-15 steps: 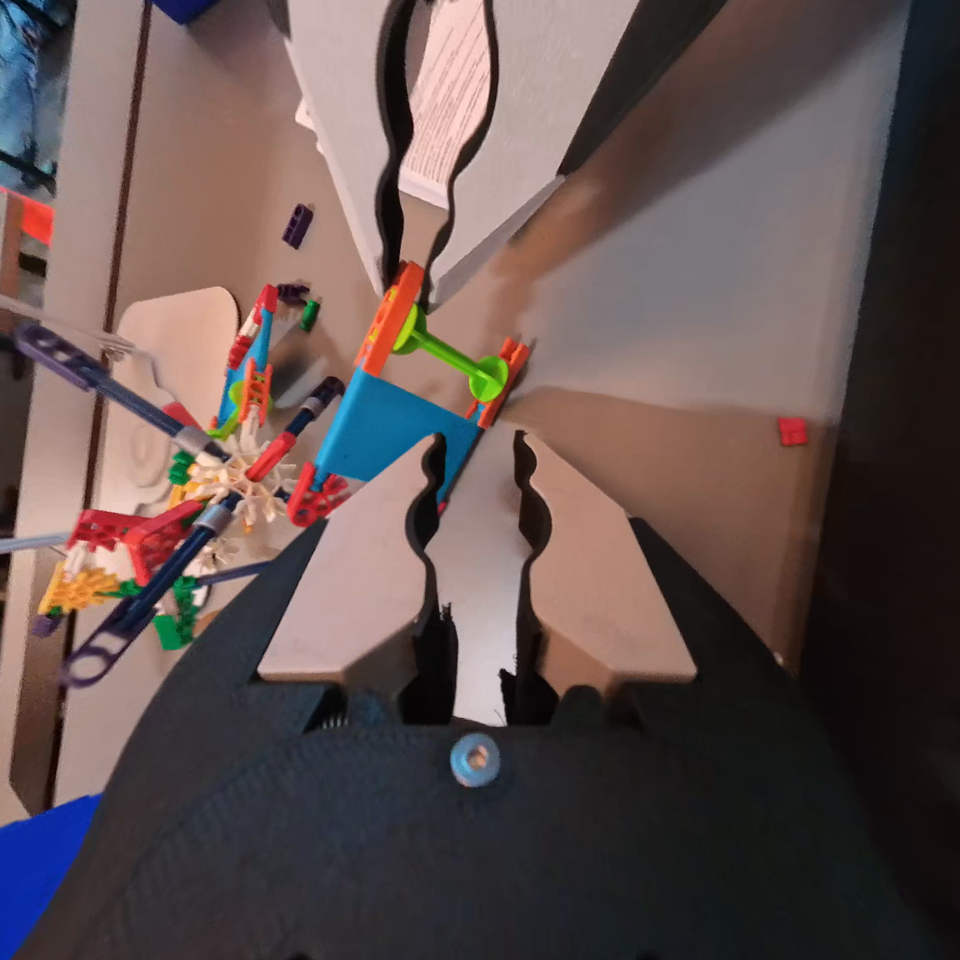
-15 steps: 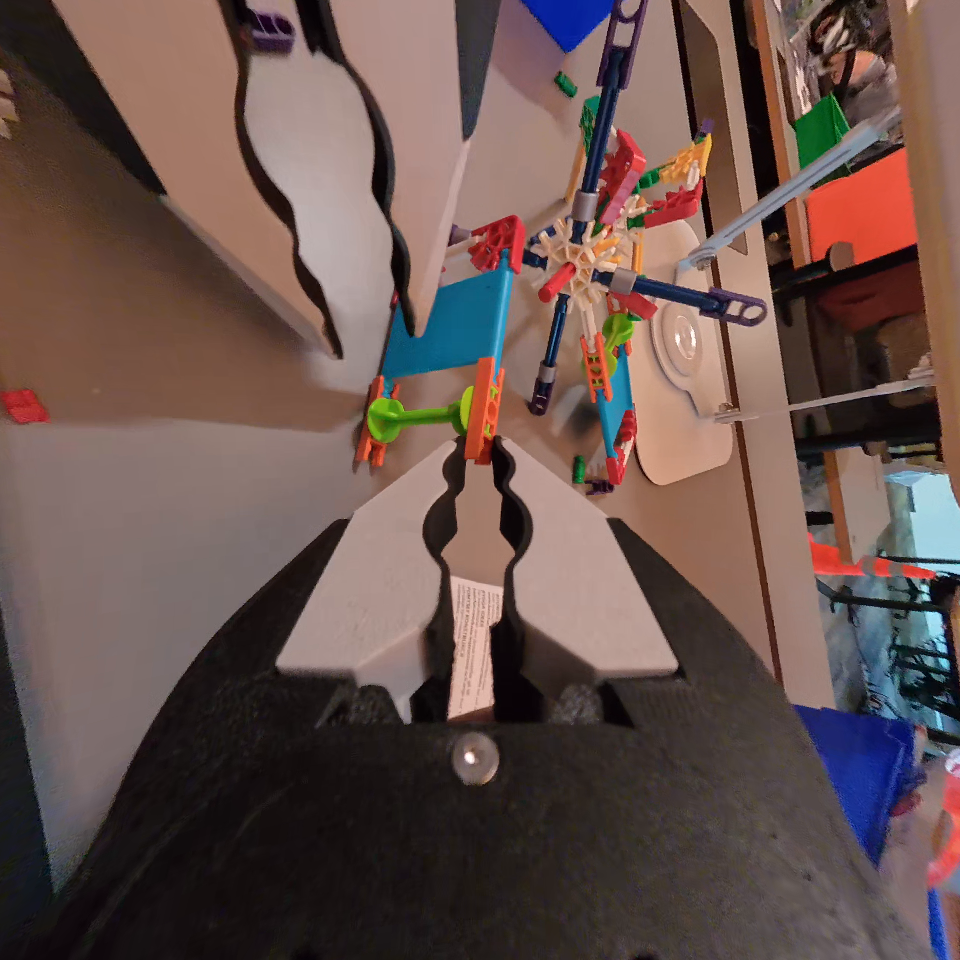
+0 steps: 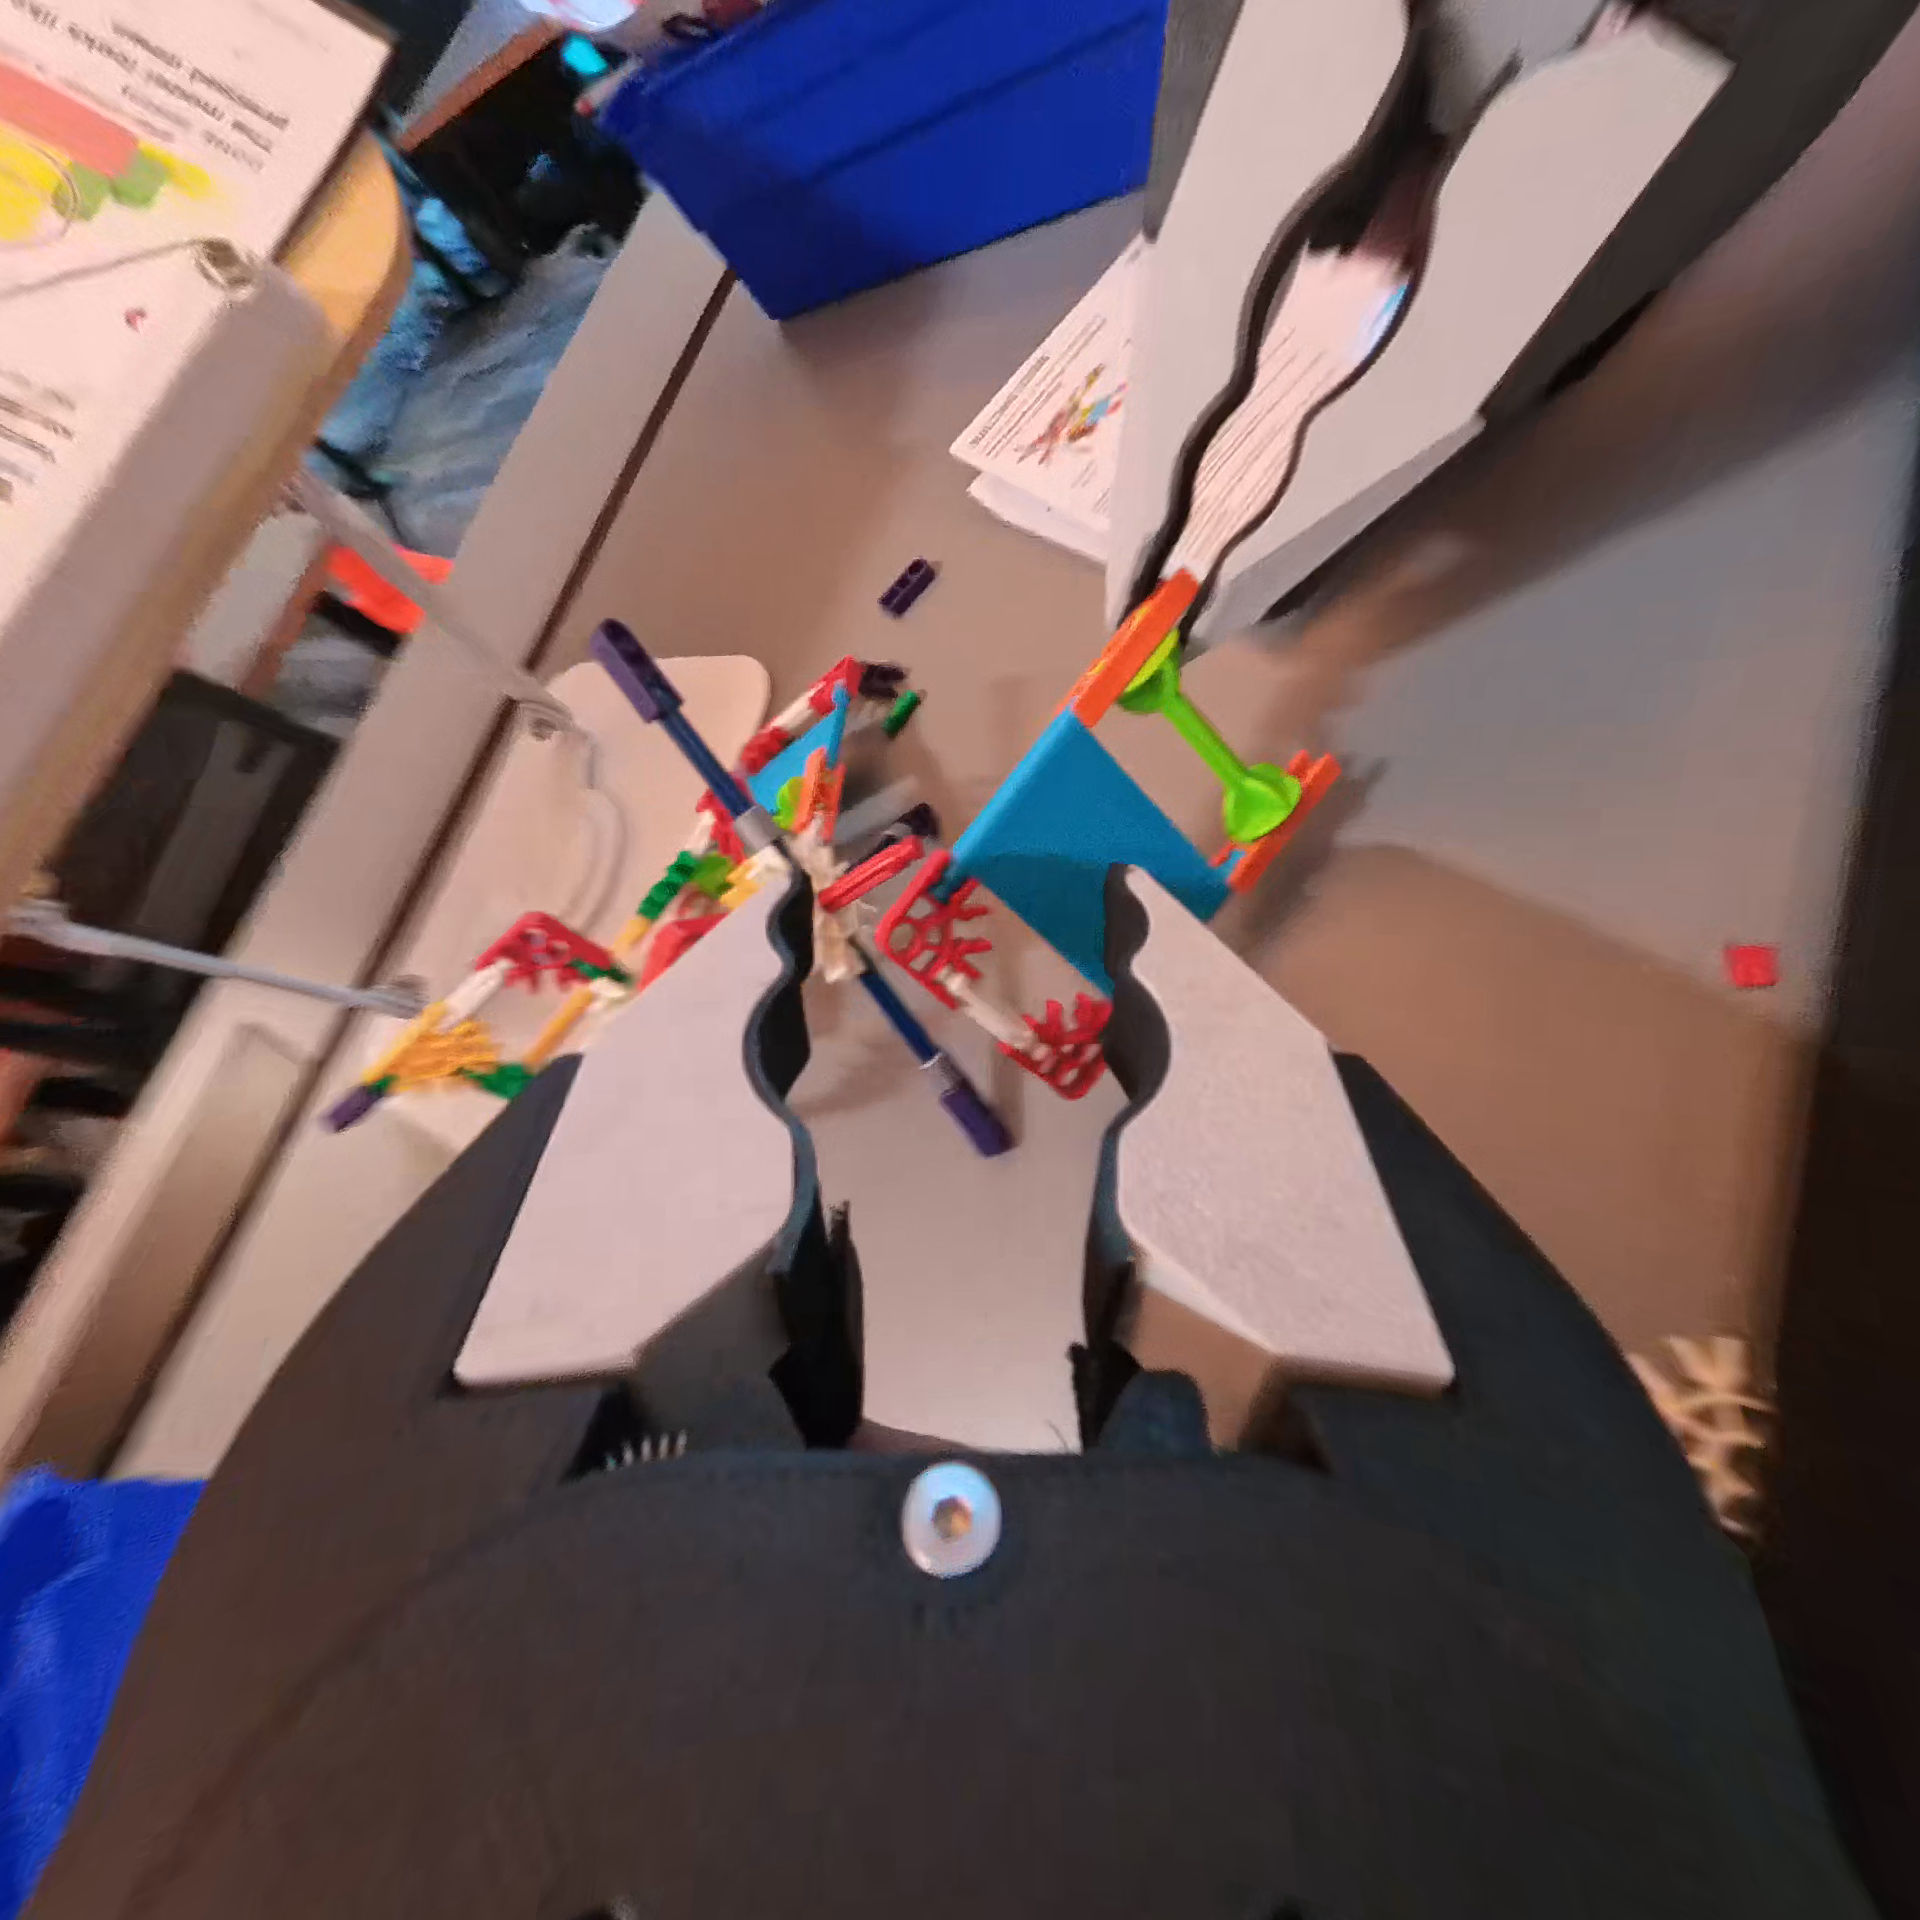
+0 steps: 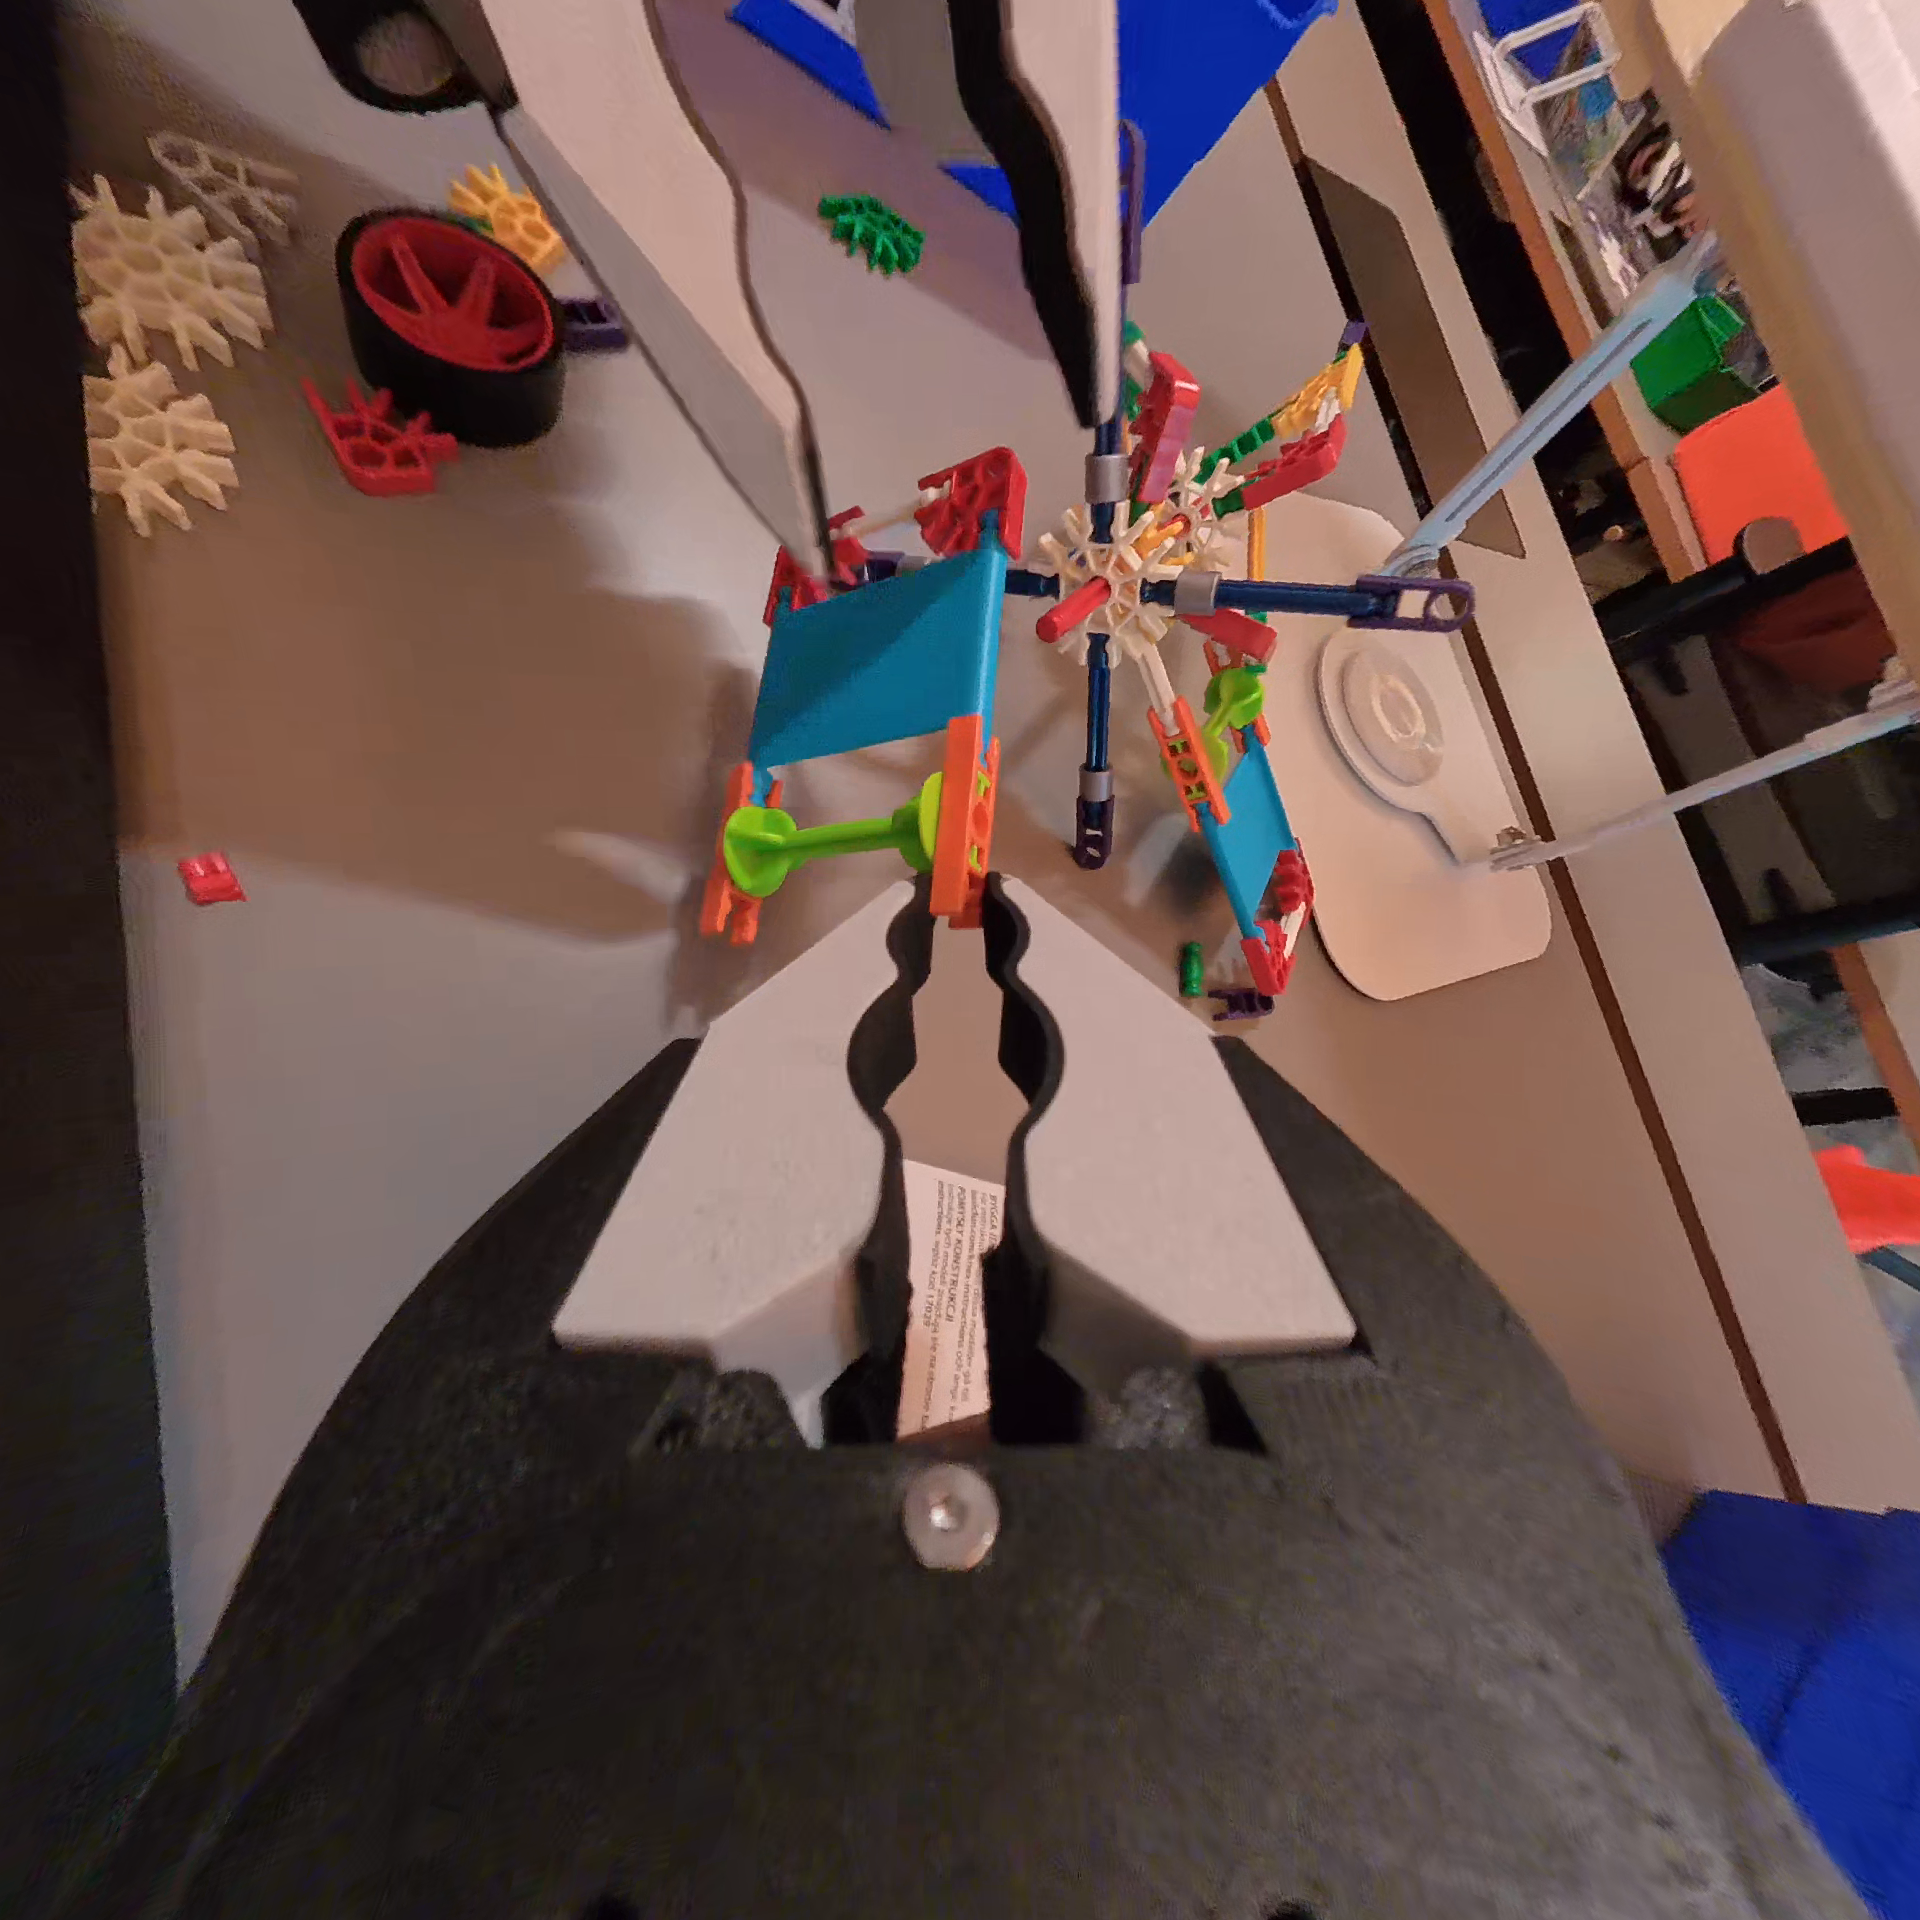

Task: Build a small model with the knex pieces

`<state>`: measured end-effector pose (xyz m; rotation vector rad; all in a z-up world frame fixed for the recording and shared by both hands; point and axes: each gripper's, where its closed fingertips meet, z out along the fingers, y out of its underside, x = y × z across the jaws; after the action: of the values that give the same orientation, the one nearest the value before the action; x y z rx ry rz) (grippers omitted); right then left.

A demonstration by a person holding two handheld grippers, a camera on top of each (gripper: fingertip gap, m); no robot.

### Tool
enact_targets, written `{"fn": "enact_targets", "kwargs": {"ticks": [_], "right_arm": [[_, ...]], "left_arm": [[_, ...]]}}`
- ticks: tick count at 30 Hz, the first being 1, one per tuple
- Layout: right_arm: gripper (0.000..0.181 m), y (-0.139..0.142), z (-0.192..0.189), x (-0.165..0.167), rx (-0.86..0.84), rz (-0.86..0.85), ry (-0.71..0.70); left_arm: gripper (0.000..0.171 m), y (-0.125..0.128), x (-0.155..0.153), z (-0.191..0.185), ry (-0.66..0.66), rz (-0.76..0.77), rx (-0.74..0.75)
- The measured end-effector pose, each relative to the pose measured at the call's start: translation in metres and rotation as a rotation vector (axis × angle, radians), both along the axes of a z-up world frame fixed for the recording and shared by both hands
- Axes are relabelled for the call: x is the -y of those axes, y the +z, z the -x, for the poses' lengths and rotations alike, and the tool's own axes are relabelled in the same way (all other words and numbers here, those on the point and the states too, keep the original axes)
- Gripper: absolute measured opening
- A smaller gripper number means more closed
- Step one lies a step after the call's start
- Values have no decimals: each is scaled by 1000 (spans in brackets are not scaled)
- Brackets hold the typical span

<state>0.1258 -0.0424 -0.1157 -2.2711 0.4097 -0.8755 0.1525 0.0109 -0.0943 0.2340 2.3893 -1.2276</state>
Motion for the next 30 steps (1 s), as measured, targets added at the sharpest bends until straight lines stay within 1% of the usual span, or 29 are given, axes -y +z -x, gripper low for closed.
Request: {"fn": "enact_targets", "kwargs": {"ticks": [2, 4, 6, 8, 12, 13, 15, 17, 20, 23, 26, 29, 30], "right_arm": [[6, 5, 1, 1, -3, -49, 6], [7, 14, 4, -2, -2, -123, 35], [7, 21, 5, -3, 6, -176, 53], [6, 22, 6, -1, 3, -193, 56], [9, 25, 4, 3, 17, -207, 40], [14, 28, 4, 3, 19, -223, 40], [23, 32, 5, 4, 28, -245, 39], [24, 35, 4, 8, 69, -216, 27], [29, 37, 2, 10, 92, -197, 13], [29, 43, -1, 12, 147, -180, -5], [27, 48, -5, 13, 269, -67, -32], [28, 42, -11, 12, 340, 73, -57], [24, 42, -11, 11, 358, 97, -56]], "left_arm": [[55, 2, 2, 6, -26, 47, -152], [56, -2, 1, 7, -31, 49, -250], [51, -5, 3, 7, -30, 65, -328], [44, -6, 5, 10, -42, 80, -383], [18, 6, 5, 11, -63, 154, -496], [13, 6, 4, 12, -72, 156, -494], [10, 6, 5, 13, -77, 159, -514], [8, 7, 6, 15, -82, 169, -543], [6, 11, 6, 19, -117, 180, -515], [3, 15, 7, 25, -140, 201, -571], [3, 18, 7, 26, -151, 218, -617], [3, 23, 7, 30, -181, 238, -658], [3, 24, 7, 32, -191, 241, -672]]}}
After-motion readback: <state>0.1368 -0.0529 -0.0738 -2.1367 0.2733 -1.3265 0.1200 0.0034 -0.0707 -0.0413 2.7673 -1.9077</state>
